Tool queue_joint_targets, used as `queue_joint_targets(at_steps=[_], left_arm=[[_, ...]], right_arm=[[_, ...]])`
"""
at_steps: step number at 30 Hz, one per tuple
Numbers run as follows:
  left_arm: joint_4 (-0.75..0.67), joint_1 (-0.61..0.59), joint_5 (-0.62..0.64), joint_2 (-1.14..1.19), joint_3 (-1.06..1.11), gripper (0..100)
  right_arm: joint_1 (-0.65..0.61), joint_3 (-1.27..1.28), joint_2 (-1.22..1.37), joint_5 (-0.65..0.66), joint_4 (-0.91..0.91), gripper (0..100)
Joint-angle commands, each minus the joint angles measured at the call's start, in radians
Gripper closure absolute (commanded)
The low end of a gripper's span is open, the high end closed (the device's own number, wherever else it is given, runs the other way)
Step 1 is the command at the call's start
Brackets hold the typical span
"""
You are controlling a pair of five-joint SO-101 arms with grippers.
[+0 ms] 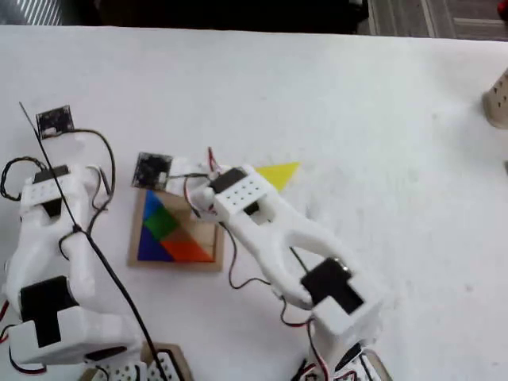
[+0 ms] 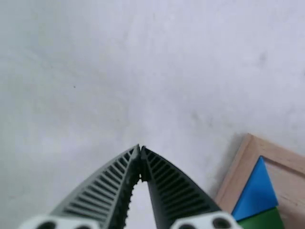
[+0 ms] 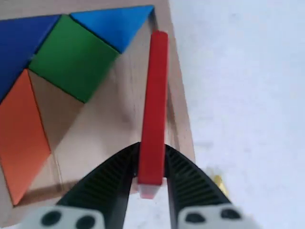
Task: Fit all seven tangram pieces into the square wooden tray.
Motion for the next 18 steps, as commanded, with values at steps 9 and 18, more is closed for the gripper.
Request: queue_joint_targets(at_steps=[9,18], left_arm=[[-0.017,-0.007,0.008,-0.048,-0.014,97],[-0.018,-0.008,0.006,-0.048,-0.014,97]], right_arm=[[0.008,-0.307,0.162,0.032,0.213,87.3],[-0.033,-0.324,0.139,0.037,0.358,78.3]])
